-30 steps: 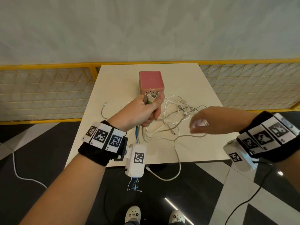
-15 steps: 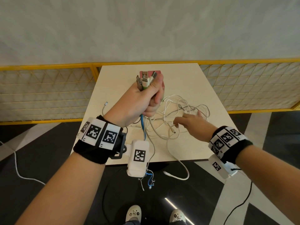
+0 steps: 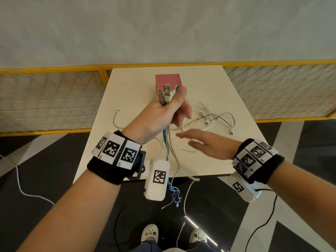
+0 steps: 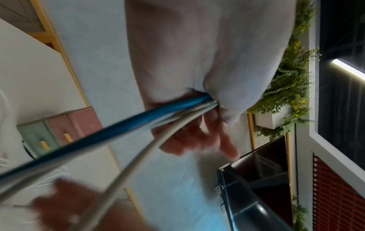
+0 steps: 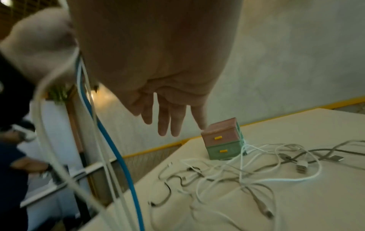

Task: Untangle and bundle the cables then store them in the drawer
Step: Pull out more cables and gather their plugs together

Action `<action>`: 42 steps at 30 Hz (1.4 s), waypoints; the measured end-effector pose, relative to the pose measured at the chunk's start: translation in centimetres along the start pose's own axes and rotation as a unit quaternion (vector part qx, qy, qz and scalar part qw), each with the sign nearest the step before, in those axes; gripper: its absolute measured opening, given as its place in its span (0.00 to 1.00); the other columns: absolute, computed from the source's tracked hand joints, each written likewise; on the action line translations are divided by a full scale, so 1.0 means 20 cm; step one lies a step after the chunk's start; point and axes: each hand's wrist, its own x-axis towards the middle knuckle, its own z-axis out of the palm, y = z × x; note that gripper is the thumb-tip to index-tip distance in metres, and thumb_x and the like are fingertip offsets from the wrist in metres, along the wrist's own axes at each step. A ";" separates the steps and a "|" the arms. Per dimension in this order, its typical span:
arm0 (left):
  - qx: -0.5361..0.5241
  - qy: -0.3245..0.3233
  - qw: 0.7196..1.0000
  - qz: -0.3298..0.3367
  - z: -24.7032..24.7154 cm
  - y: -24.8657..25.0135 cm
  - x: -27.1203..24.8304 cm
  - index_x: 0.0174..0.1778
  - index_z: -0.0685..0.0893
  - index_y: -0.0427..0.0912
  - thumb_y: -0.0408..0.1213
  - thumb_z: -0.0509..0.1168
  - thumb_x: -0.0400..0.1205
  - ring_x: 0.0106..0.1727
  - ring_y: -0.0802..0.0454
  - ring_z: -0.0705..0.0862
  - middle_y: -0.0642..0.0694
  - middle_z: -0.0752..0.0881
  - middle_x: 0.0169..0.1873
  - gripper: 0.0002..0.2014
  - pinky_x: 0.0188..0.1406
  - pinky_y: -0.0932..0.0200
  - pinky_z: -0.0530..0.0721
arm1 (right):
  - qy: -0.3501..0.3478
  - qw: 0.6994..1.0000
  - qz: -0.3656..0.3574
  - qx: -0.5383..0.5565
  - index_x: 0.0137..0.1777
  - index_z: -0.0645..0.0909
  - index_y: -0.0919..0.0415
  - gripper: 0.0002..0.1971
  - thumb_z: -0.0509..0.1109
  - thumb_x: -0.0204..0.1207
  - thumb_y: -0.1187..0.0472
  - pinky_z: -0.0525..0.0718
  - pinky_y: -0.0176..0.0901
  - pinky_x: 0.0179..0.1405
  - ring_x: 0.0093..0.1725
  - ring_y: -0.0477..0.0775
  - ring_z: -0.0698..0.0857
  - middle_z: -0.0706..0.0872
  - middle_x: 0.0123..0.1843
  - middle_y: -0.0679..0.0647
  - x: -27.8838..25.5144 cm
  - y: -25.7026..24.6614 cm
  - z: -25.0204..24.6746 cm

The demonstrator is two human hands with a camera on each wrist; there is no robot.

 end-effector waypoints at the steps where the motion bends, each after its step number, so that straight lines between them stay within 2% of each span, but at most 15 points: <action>1: 0.053 0.006 0.999 0.009 0.01 -0.02 0.00 0.41 0.87 0.35 0.47 0.48 0.90 0.36 0.52 0.84 0.49 0.86 0.31 0.27 0.39 0.68 0.80 | 0.033 0.998 0.001 0.049 0.76 0.69 0.53 0.19 0.54 0.86 0.61 0.66 0.37 0.75 0.72 0.42 0.72 0.75 0.73 0.49 -0.01 -0.03 -0.04; 4: 0.103 -0.010 0.994 0.025 0.05 -0.05 0.01 0.58 0.90 0.44 0.45 0.48 0.90 0.56 0.68 0.85 0.51 0.90 0.52 0.23 0.53 0.80 0.76 | 0.099 0.971 -0.040 0.213 0.71 0.73 0.55 0.17 0.55 0.85 0.60 0.71 0.32 0.72 0.70 0.38 0.76 0.79 0.69 0.48 -0.03 -0.16 -0.11; 7: 0.077 -0.003 0.997 0.015 0.07 -0.06 0.03 0.60 0.89 0.45 0.46 0.50 0.90 0.55 0.75 0.83 0.63 0.87 0.53 0.22 0.52 0.77 0.80 | 0.107 0.952 -0.072 0.277 0.73 0.69 0.66 0.18 0.54 0.85 0.63 0.75 0.36 0.70 0.70 0.47 0.78 0.79 0.69 0.58 0.00 -0.26 -0.12; 10: 0.109 0.040 0.993 0.002 0.05 -0.05 0.03 0.53 0.92 0.45 0.52 0.50 0.89 0.41 0.66 0.87 0.59 0.89 0.45 0.25 0.32 0.71 0.84 | 0.100 0.939 -0.074 0.321 0.74 0.64 0.72 0.18 0.49 0.86 0.67 0.81 0.46 0.65 0.62 0.60 0.83 0.78 0.63 0.69 0.04 -0.28 -0.10; 13: 0.091 0.035 0.995 -0.010 0.03 -0.03 0.03 0.48 0.93 0.43 0.55 0.52 0.87 0.37 0.54 0.89 0.49 0.91 0.43 0.27 0.25 0.63 0.85 | 0.102 0.953 -0.059 0.281 0.59 0.71 0.73 0.12 0.49 0.87 0.66 0.87 0.45 0.47 0.39 0.59 0.81 0.76 0.41 0.60 0.07 -0.31 -0.07; 17: -0.012 0.055 0.998 0.030 0.02 -0.04 0.04 0.62 0.86 0.46 0.38 0.67 0.82 0.37 0.64 0.86 0.52 0.87 0.37 0.12 0.26 0.77 0.75 | 0.137 0.922 -0.042 0.359 0.45 0.69 0.61 0.12 0.46 0.88 0.64 0.65 0.35 0.24 0.26 0.42 0.63 0.66 0.32 0.49 0.10 -0.34 -0.01; 20: -0.105 0.079 0.990 0.046 0.01 -0.04 0.04 0.54 0.81 0.53 0.42 0.67 0.82 0.32 0.52 0.81 0.54 0.80 0.29 0.06 0.31 0.47 0.86 | 0.140 0.915 -0.047 0.376 0.52 0.68 0.63 0.10 0.46 0.87 0.60 0.61 0.32 0.21 0.25 0.43 0.61 0.63 0.32 0.50 0.10 -0.33 0.00; 22: -0.127 0.064 0.989 0.044 0.02 -0.04 0.03 0.42 0.77 0.49 0.46 0.58 0.88 0.30 0.51 0.76 0.54 0.74 0.27 0.11 0.54 0.25 0.79 | 0.133 0.908 -0.050 0.395 0.53 0.67 0.65 0.11 0.45 0.88 0.62 0.62 0.30 0.19 0.24 0.43 0.61 0.63 0.31 0.51 0.10 -0.33 -0.01; 25: -0.167 0.056 0.984 0.024 0.01 -0.04 0.05 0.38 0.72 0.45 0.44 0.50 0.88 0.32 0.52 0.78 0.51 0.74 0.29 0.14 0.57 0.33 0.74 | 0.126 0.904 -0.080 0.401 0.48 0.68 0.64 0.12 0.44 0.88 0.63 0.69 0.35 0.20 0.23 0.50 0.65 0.62 0.31 0.54 0.09 -0.33 -0.02; 28: -0.194 0.048 0.979 0.028 0.00 -0.03 0.05 0.55 0.77 0.46 0.47 0.52 0.87 0.41 0.48 0.83 0.46 0.83 0.35 0.12 0.54 0.37 0.73 | 0.137 0.897 -0.088 0.410 0.44 0.68 0.62 0.13 0.47 0.87 0.60 0.65 0.36 0.20 0.24 0.51 0.61 0.61 0.30 0.54 0.10 -0.34 -0.03; 31: -0.181 0.035 0.983 0.010 0.01 -0.05 0.06 0.73 0.72 0.46 0.58 0.60 0.82 0.57 0.44 0.88 0.40 0.90 0.53 0.27 0.63 0.44 0.81 | 0.167 0.884 -0.090 0.428 0.44 0.68 0.63 0.13 0.47 0.88 0.62 0.61 0.31 0.18 0.23 0.43 0.60 0.65 0.27 0.44 0.12 -0.35 -0.04; 34: -0.043 0.035 0.998 0.009 0.04 -0.05 0.05 0.46 0.87 0.35 0.56 0.55 0.84 0.55 0.47 0.90 0.42 0.92 0.50 0.27 0.54 0.56 0.86 | 0.181 0.893 -0.087 0.403 0.52 0.72 0.62 0.10 0.49 0.87 0.63 0.66 0.31 0.20 0.23 0.43 0.65 0.71 0.25 0.42 0.14 -0.35 -0.05; 37: 0.024 0.082 0.996 0.027 0.04 -0.01 0.07 0.22 0.83 0.51 0.50 0.49 0.90 0.39 0.44 0.91 0.45 0.93 0.40 0.31 0.31 0.55 0.89 | 0.193 0.921 -0.111 0.321 0.53 0.71 0.70 0.12 0.46 0.87 0.66 0.76 0.35 0.28 0.27 0.54 0.73 0.72 0.30 0.56 0.15 -0.34 -0.05; 40: 0.021 0.144 0.988 0.061 0.01 0.01 0.11 0.19 0.72 0.48 0.47 0.49 0.91 0.37 0.43 0.91 0.48 0.81 0.23 0.30 0.43 0.59 0.87 | 0.176 0.949 -0.107 0.237 0.46 0.69 0.68 0.12 0.47 0.86 0.63 0.81 0.37 0.39 0.34 0.56 0.84 0.77 0.34 0.61 0.16 -0.26 -0.03; 42: -0.024 0.167 0.982 0.080 -0.03 0.03 0.14 0.22 0.68 0.42 0.46 0.49 0.91 0.25 0.44 0.84 0.48 0.72 0.19 0.28 0.37 0.55 0.87 | 0.150 0.971 -0.076 0.167 0.47 0.69 0.66 0.12 0.48 0.86 0.60 0.84 0.45 0.46 0.41 0.52 0.87 0.82 0.39 0.62 0.17 -0.16 0.02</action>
